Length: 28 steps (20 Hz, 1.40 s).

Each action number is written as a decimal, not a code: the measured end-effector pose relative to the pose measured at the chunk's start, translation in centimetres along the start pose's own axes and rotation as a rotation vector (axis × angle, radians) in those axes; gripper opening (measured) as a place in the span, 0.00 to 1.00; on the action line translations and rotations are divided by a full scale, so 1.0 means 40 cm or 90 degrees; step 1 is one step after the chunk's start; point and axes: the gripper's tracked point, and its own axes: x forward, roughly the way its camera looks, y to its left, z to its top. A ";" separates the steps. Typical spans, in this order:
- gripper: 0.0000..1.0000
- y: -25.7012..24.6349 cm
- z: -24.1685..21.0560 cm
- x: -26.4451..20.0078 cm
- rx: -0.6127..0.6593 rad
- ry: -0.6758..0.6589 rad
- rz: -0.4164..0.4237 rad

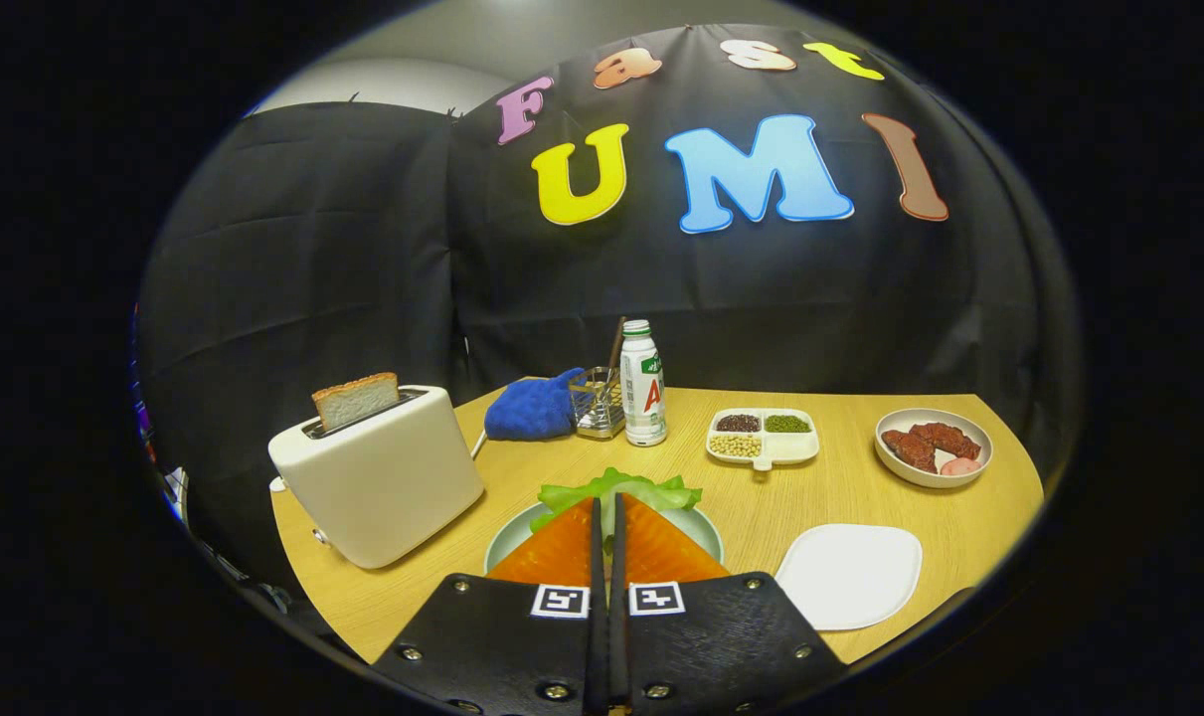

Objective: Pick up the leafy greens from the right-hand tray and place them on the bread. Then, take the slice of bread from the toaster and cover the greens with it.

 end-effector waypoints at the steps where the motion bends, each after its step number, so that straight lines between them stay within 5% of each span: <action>1: 0.01 0.002 -0.008 0.008 -0.001 0.002 -0.001; 15: 0.02 0.028 -0.161 0.080 -0.051 0.079 -0.037; 25: 0.38 -0.009 -0.109 -0.001 -0.074 0.018 -0.106; 26: 0.53 -0.001 -0.090 -0.015 -0.074 0.001 -0.110; 28: 0.57 0.025 -0.052 -0.036 -0.067 -0.037 -0.112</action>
